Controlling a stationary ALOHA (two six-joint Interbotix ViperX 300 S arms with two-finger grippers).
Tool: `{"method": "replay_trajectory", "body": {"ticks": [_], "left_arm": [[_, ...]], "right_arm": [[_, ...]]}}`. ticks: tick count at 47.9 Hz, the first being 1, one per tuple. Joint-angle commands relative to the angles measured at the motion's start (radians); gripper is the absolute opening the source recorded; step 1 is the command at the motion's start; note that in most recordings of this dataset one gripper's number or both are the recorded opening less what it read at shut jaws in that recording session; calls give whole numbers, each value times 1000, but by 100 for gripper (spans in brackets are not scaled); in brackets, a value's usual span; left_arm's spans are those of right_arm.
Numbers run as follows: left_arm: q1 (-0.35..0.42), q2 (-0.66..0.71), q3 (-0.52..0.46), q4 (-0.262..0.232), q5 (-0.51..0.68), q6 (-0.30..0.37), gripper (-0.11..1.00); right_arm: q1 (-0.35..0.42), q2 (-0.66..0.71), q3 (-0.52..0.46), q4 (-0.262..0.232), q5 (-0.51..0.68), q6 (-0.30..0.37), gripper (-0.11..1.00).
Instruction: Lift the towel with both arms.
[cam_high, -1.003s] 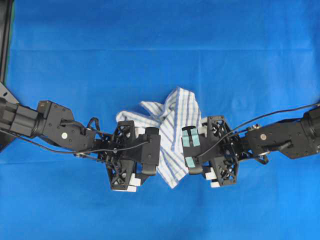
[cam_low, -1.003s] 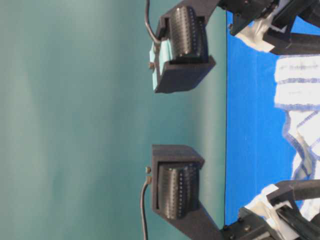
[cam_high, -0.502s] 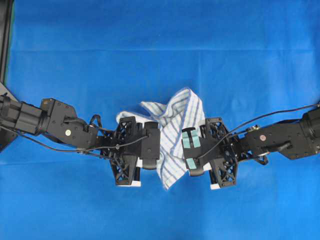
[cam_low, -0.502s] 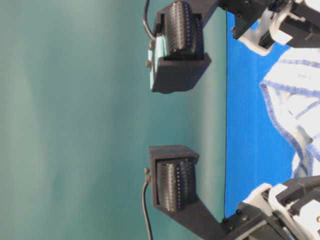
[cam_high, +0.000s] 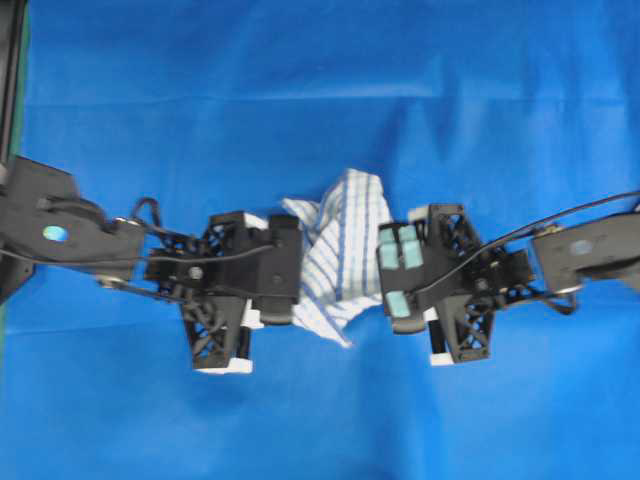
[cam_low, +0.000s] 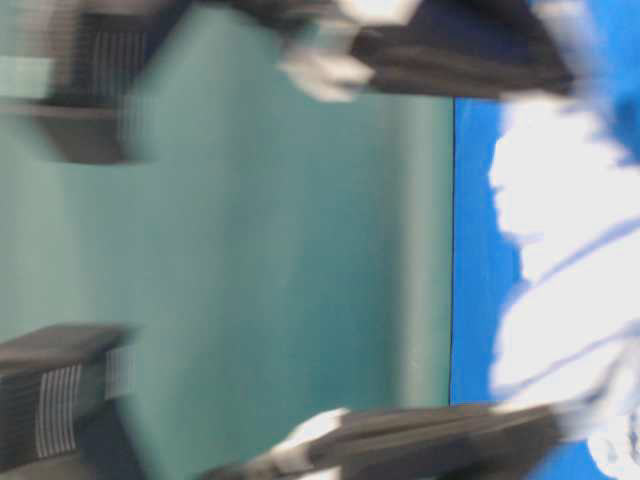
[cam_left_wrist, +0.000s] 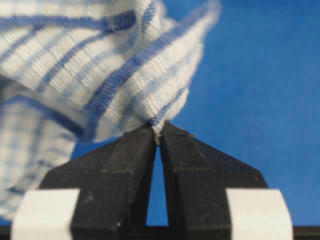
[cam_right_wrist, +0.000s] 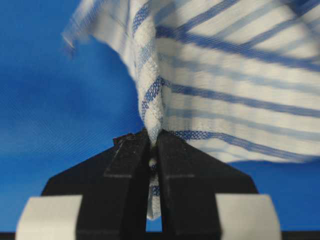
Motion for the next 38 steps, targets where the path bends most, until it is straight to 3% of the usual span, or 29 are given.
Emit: {"method": "replay_trajectory", "body": {"ticks": [1,19,38], "left_arm": [[-2,-100,-44,-2,51,-2,3],[5,-321,-143,6,179,5,3],[74,-420,-273,8,339,5,3]], "right_arm": [[3,-81,-66,-6,74,2,5],[3,-204,-242,-46,291,-17,5],[2,-262,-439,-74,486,-71,5]]}}
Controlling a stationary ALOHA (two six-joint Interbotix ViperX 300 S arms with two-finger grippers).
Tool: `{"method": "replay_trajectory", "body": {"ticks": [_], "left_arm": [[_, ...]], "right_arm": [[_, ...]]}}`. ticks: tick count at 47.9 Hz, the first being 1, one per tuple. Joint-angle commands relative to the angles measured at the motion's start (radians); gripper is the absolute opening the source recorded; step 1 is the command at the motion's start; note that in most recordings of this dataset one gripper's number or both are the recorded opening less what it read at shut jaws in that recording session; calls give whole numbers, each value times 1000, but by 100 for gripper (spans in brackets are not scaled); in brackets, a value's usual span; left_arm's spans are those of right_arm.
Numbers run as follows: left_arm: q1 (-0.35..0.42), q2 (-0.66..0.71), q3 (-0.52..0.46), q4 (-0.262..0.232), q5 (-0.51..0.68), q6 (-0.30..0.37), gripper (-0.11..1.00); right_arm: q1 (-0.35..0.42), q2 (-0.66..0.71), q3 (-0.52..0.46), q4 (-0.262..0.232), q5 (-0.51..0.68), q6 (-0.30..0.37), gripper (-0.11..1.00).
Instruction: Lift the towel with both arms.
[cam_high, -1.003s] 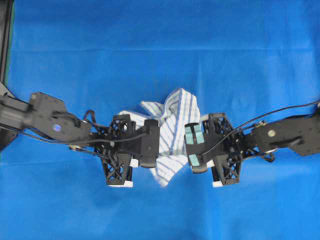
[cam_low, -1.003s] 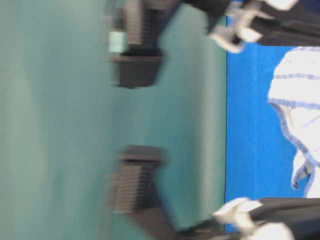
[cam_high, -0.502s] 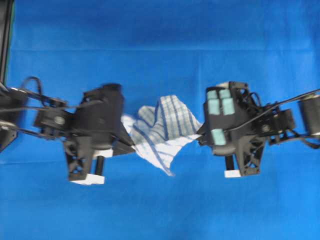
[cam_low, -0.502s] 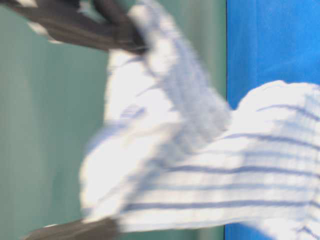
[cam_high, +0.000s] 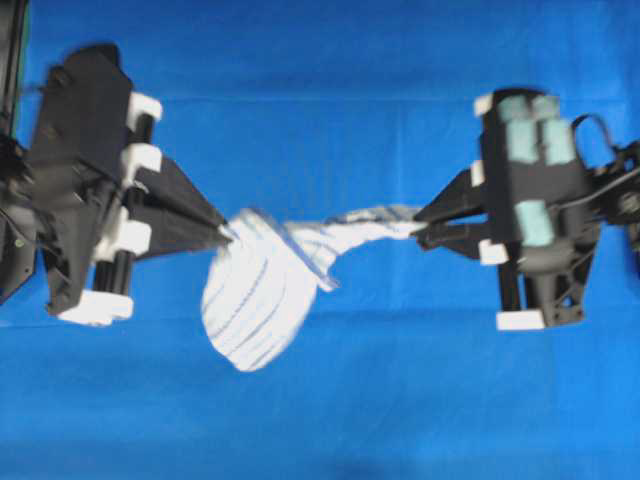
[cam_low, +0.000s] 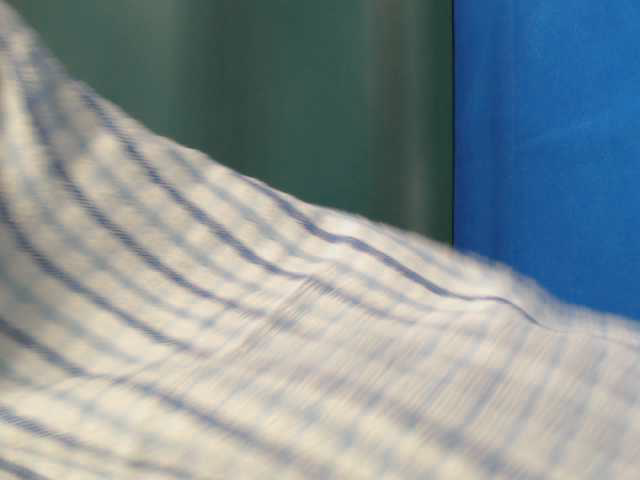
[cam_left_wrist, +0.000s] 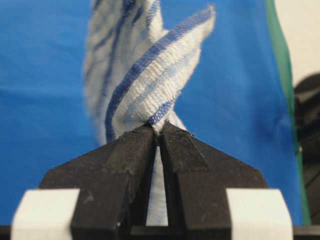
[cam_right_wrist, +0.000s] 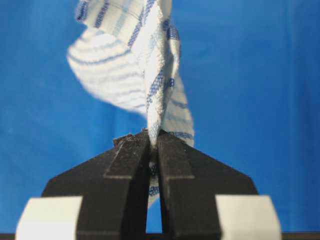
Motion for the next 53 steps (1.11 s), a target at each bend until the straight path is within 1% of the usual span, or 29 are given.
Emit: {"method": "replay_trajectory", "body": {"ticks": [1,8,26,41,43,47,48,49,53], "left_arm": [[12,-28,-44,3,15,2,3],[23,-43,-55,3,21,2,3],[25,-43,-55,3,14,6,3],[25,-38,-49,2,-5,57,4],[25,-37,-48,3,-5,57,7],[25,-34,-40,3,-8,55,26],[25,-34,-38,3,-8,57,32],[25,-35,-37,3,-8,57,40],[23,-41,-32,3,-15,55,66]], "right_arm": [[0,-28,-58,-11,31,-6,5],[2,-40,-83,-21,49,-12,5],[2,-40,-83,-23,49,-9,5],[0,-29,-81,-20,49,0,5],[-3,-28,-80,-20,48,2,5],[-9,-21,-77,-20,49,5,8],[-9,-20,-77,-20,49,5,12],[-11,-18,-77,-23,49,5,18],[-11,-15,-77,-25,49,0,44]]}}
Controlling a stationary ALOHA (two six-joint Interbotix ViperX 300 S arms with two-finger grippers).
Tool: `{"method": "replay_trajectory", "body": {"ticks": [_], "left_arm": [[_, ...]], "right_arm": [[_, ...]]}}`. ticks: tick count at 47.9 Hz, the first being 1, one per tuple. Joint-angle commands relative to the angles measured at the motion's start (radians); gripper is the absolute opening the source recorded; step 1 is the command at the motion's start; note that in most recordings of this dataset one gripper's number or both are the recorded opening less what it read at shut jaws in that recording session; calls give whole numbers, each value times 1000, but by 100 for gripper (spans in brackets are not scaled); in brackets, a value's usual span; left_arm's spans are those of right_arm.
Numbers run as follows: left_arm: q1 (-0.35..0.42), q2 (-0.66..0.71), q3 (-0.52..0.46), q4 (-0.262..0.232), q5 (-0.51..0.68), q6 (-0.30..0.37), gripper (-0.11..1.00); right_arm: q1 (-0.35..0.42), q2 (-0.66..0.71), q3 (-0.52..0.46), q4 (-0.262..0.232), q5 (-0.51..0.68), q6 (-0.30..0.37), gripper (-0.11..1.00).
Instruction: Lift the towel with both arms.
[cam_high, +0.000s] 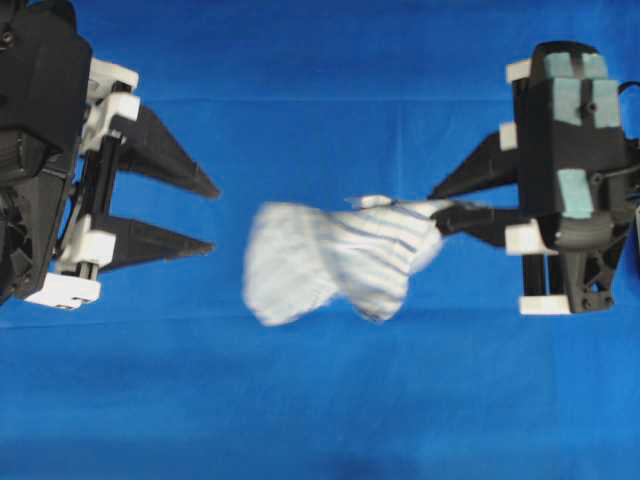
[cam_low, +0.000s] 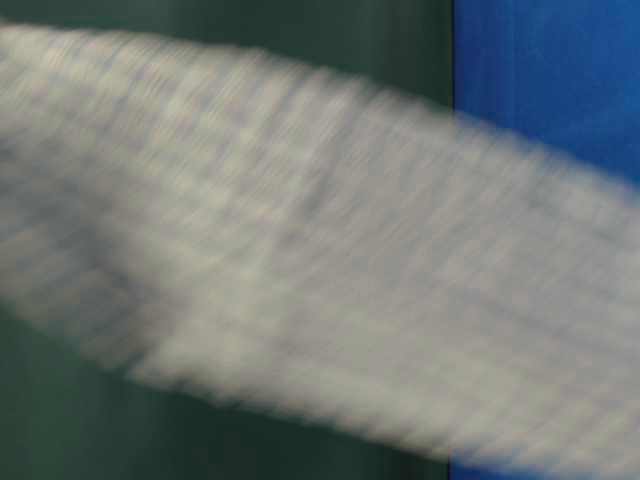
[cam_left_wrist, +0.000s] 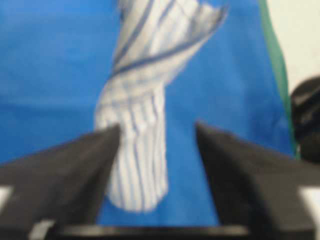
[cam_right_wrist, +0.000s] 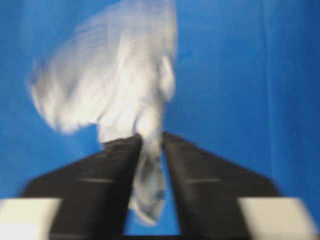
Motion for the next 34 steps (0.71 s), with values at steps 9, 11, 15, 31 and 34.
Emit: {"method": "replay_trajectory", "body": {"ticks": [9,11,15,31,34], "left_arm": [[0,-28,0,2,-25,3,89],[2,-28,-2,2,-25,3,89],[2,-26,0,2,-25,3,89],[2,18,63,0,-46,2,89],[2,38,89,0,-61,3,89]], "right_arm": [[-6,-3,-14,-26,-6,2,70],[-6,-3,-14,-29,-6,2,70],[-8,-3,-14,-34,-6,2,70],[-9,15,26,-29,-6,3,70],[-9,26,48,-29,-9,6,70]]}}
